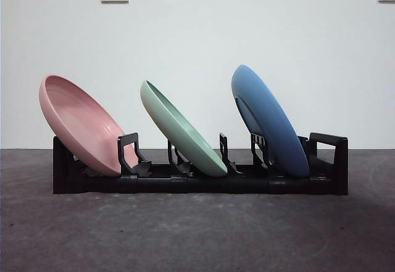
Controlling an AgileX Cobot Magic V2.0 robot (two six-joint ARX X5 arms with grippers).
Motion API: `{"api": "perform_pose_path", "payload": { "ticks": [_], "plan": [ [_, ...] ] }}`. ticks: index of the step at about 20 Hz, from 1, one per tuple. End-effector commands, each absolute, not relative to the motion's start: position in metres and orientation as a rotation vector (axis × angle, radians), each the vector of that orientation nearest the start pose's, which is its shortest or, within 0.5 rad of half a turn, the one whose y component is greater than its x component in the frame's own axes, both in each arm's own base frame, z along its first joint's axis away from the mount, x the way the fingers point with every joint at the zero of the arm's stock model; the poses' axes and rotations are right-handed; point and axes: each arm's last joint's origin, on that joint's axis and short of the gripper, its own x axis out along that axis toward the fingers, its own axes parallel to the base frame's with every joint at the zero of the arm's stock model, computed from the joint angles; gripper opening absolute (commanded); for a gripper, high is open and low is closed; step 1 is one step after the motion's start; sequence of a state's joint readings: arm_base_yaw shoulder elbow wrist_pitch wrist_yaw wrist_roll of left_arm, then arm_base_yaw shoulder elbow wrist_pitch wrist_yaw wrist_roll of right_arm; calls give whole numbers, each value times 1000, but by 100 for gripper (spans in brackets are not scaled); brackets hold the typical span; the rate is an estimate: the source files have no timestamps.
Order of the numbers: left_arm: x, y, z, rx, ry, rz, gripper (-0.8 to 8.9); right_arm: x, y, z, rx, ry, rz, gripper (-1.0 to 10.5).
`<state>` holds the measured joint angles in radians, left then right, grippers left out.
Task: Place the plate
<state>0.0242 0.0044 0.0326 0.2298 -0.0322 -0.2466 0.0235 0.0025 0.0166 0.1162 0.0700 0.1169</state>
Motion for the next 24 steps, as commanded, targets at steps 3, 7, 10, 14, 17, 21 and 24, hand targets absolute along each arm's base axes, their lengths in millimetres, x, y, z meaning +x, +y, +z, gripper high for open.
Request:
{"api": "perform_pose_path", "payload": {
  "ticks": [3,7,10,14,17,21,24],
  "plan": [
    [92,4,198,-339,-304,14,7,94,1,192,288,-237,20,14],
    [90,3,207,-462,-273,3,8,91,1,203,339,-150,26,14],
    [87,3,218,-490,-214,13,9,87,2,219,361,-47,20,14],
    [79,3,240,-484,-140,11,10,85,4,244,348,77,64,14],
    [71,2,258,-472,-44,12,11,86,5,261,332,155,116,14],
    [63,-1,280,-454,99,-47,11,91,8,280,339,263,191,14],
    [60,-3,294,-442,207,-98,11,96,11,293,359,364,269,14]
  ]
}}
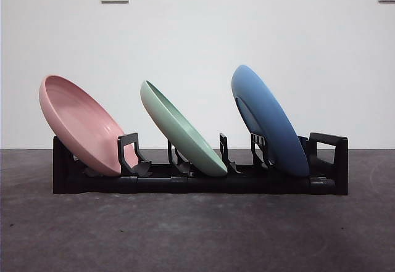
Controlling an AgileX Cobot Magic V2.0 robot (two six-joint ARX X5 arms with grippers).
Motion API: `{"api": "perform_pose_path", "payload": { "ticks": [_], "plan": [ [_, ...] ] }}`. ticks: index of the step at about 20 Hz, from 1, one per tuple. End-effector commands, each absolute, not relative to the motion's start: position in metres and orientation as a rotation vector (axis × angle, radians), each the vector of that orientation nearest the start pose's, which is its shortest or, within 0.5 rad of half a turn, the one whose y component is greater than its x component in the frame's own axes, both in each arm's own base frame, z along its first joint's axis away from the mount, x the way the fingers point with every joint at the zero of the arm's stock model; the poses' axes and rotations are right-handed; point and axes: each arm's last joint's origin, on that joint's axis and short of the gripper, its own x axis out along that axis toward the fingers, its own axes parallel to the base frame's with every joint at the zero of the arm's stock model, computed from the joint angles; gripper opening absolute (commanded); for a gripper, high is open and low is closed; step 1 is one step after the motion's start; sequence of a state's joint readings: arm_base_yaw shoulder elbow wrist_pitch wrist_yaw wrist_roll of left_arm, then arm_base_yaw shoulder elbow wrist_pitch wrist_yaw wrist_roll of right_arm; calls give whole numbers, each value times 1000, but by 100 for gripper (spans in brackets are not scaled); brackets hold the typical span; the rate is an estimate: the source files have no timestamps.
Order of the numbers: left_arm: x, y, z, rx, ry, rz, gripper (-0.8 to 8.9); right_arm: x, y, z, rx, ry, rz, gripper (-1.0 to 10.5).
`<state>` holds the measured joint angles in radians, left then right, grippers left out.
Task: Place the plate
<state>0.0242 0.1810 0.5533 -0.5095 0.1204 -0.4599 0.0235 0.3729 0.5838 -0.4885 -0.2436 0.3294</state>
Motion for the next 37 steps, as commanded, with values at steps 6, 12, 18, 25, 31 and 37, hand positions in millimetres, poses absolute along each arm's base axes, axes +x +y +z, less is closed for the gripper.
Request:
{"api": "perform_pose_path", "payload": {
  "ticks": [6,12,18,25,31,37],
  "plan": [
    [62,-6,312,-402,426,-150,11,109,18,312,351,518,405,14],
    [73,-7,318,-309,645,-210,10,118,27,318,289,689,510,14],
    [90,-9,318,-254,836,-245,208,131,36,312,189,866,567,182],
    [96,-9,320,-257,815,-247,331,157,56,309,220,1018,582,269],
    [96,-9,320,-260,811,-246,331,224,94,339,113,1018,622,269],
    [97,-9,321,-257,794,-248,331,272,133,356,32,947,663,268]
  ]
}}
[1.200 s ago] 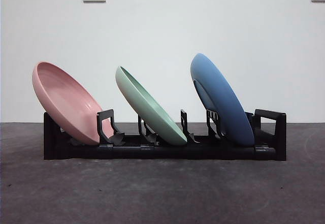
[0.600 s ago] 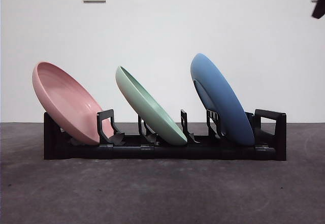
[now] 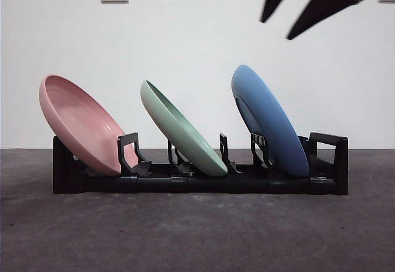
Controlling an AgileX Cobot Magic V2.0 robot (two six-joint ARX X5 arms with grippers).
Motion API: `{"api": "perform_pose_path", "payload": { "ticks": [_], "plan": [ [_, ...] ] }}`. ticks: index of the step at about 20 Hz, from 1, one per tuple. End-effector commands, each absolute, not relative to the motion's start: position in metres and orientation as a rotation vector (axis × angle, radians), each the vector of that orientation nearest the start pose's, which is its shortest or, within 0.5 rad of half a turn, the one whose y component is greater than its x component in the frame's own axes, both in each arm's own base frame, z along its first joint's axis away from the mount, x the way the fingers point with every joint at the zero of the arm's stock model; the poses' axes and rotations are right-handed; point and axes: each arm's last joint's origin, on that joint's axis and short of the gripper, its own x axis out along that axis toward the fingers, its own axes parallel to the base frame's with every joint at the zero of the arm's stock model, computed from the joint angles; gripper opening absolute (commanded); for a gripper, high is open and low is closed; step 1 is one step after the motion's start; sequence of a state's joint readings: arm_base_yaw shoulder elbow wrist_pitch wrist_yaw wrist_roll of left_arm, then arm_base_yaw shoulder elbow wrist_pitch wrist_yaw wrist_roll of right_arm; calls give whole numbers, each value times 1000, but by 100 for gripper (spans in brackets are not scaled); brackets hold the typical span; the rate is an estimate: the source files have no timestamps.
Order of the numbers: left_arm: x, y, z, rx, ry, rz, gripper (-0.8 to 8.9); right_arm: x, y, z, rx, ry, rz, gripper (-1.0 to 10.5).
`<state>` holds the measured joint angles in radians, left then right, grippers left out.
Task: Place the plate
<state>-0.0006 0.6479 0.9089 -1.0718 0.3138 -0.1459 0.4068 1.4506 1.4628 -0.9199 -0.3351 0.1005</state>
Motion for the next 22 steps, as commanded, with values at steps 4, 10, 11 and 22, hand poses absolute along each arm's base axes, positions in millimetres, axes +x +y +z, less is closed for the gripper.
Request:
{"api": "perform_pose_path", "payload": {
  "ticks": [4,10,11,22],
  "plan": [
    [98,-9,323,-258,777,-249,331,287,156,352,-48,920,639,268],
    [100,-9,324,-256,758,-251,331,304,173,334,-90,892,611,220],
    [100,-9,324,-256,755,-251,331,306,174,331,-92,902,609,214],
    [101,-9,325,-253,740,-252,331,315,181,313,-98,957,608,11]
  ]
}}
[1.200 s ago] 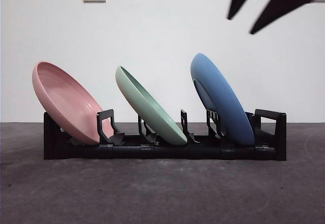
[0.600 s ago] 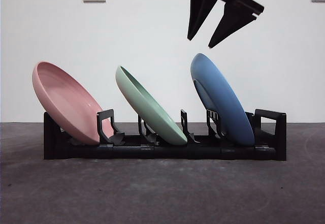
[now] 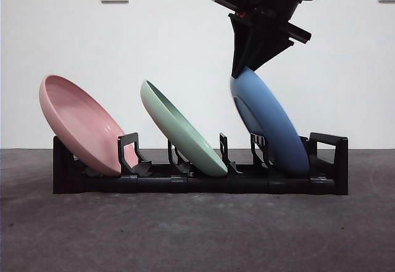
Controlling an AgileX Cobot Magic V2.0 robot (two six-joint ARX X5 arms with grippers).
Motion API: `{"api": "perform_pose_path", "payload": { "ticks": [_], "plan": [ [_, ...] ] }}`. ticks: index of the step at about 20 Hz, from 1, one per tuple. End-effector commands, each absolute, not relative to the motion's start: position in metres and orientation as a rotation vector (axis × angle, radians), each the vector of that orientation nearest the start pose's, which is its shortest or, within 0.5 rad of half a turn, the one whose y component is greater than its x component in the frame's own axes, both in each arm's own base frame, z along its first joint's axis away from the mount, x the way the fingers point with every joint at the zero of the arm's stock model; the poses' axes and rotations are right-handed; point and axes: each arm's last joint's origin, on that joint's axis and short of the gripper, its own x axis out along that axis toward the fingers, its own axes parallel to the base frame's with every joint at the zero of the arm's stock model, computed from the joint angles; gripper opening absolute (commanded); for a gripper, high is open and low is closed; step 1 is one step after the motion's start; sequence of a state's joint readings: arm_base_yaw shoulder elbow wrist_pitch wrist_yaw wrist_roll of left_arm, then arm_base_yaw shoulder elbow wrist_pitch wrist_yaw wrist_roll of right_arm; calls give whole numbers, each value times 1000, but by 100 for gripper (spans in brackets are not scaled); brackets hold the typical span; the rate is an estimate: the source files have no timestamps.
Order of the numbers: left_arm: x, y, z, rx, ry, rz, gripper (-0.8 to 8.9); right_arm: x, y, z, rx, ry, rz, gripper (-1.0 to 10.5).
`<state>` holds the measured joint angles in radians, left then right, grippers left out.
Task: Place the plate
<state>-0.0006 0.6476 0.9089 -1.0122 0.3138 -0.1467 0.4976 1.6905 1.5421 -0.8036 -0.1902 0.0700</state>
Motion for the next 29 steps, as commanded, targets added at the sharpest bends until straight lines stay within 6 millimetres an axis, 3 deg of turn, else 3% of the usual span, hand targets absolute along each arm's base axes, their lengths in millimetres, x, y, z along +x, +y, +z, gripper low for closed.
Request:
{"api": "perform_pose_path", "payload": {
  "ticks": [1,4,8,13,18,23,29],
  "plan": [
    [101,-9,325,-253,741,-252,331,315,181,314,-93,958,608,11],
    [101,-9,325,-253,741,-252,331,310,180,325,-61,947,659,11],
    [101,-9,325,-253,741,-252,331,291,172,364,-21,891,730,11],
    [101,-9,325,-253,741,-252,331,255,156,414,16,839,831,12],
    [101,-9,325,-253,741,-252,331,207,147,435,-97,800,910,12],
    [101,-9,325,-248,736,-254,331,158,145,426,-210,667,850,11],
    [102,-9,326,-248,734,-253,331,101,139,371,-315,578,894,11]
  ]
}}
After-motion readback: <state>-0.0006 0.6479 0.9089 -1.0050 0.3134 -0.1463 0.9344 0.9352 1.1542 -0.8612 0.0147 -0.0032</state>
